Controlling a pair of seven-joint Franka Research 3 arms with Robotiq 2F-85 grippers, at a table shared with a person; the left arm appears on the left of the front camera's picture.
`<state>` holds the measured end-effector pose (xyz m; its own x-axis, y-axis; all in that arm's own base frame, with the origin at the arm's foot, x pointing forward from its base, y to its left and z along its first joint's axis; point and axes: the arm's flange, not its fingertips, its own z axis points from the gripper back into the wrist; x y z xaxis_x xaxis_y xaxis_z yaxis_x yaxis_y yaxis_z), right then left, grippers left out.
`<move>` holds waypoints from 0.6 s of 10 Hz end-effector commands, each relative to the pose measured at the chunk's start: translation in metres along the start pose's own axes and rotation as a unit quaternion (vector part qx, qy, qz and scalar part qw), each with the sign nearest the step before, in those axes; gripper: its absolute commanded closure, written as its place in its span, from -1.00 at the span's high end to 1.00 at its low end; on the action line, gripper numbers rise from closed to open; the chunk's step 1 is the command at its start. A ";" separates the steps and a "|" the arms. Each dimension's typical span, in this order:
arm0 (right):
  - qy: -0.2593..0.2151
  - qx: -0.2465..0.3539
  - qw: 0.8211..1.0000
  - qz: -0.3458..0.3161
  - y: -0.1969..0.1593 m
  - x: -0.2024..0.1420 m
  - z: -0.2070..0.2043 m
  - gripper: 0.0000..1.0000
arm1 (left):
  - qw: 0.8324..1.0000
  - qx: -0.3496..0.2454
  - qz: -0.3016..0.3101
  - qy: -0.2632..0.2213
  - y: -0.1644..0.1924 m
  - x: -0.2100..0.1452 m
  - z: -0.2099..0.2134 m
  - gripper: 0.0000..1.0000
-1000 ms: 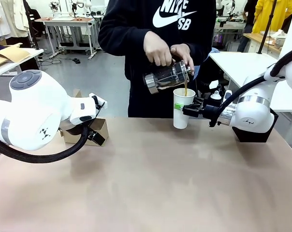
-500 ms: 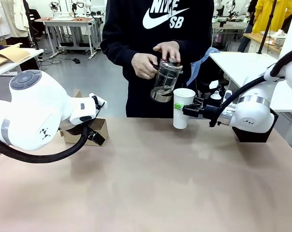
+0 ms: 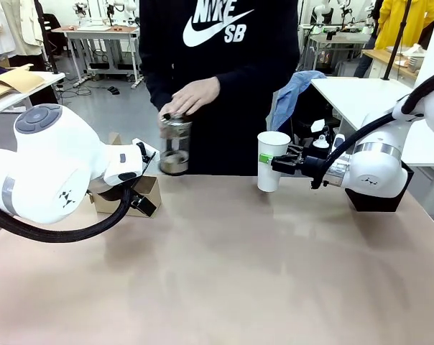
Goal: Pour a drink into a cup and package it in a carrier.
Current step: When a person places the Paper Cup Lid on the 600 ml Paper Cup , lift the 600 ml Paper Cup.
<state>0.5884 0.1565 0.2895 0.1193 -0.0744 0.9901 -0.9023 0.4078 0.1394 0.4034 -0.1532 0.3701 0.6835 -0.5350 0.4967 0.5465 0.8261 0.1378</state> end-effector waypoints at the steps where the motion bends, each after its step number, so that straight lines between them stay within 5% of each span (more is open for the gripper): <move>1: -0.004 0.000 1.000 0.000 0.002 0.005 0.000 0.82 | 1.000 -0.001 0.001 -0.001 0.001 0.000 0.000 1.00; 6: -0.004 0.000 1.000 0.000 0.002 0.005 0.000 0.82 | 1.000 -0.001 0.001 -0.001 0.001 0.000 0.000 1.00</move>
<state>0.5884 0.1565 0.2895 0.1193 -0.0744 0.9901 -0.9023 0.4078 0.1394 0.4034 -0.1532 0.3701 0.6835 -0.5350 0.4967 0.5465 0.8261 0.1378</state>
